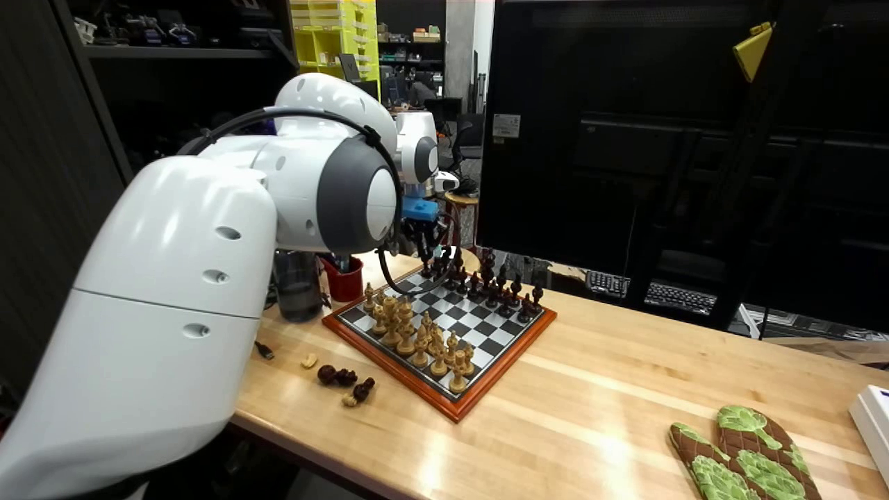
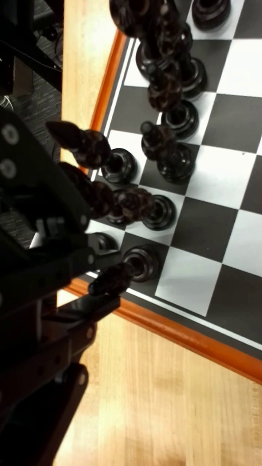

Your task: Move the first left front black piece backwards

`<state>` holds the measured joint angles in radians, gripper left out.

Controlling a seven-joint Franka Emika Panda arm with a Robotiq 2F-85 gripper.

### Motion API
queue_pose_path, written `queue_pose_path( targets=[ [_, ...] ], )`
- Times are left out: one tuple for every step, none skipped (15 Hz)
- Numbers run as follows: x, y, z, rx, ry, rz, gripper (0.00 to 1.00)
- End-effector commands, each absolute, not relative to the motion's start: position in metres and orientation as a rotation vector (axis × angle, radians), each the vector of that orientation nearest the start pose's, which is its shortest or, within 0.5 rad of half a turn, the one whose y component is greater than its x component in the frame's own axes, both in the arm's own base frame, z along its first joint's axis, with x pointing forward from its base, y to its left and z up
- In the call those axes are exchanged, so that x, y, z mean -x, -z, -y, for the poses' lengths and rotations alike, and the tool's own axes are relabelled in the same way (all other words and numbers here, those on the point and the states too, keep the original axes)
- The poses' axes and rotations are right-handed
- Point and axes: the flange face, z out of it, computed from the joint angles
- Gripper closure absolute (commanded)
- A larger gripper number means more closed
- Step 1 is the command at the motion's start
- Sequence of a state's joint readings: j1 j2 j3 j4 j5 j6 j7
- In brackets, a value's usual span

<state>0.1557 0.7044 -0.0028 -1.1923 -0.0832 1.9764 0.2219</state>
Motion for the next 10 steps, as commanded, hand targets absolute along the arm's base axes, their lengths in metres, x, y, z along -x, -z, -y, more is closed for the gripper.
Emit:
queue_pose_path(
  targets=[
    [-0.744,-0.384,-0.1112,3.211,0.153,-0.033,0.94],
    [-0.7441,-0.384,-0.1112,3.21,0.152,-0.032,0.94],
    [-0.7442,-0.384,-0.1113,3.21,0.153,-0.031,0.94],
    [-0.7444,-0.3837,-0.1111,3.21,0.152,-0.03,0.94],
    [-0.7446,-0.3836,-0.1112,3.209,0.153,-0.029,0.94],
    [-0.7448,-0.3834,-0.1111,3.21,0.153,-0.027,0.94],
    [-0.7449,-0.3831,-0.1111,3.209,0.152,-0.025,0.94],
    [-0.745,-0.3826,-0.1111,3.209,0.151,-0.024,0.94],
    [-0.745,-0.3822,-0.1109,3.209,0.15,-0.02,0.92],
    [-0.745,-0.3821,-0.1109,3.209,0.15,-0.018,0.52]
  ],
)
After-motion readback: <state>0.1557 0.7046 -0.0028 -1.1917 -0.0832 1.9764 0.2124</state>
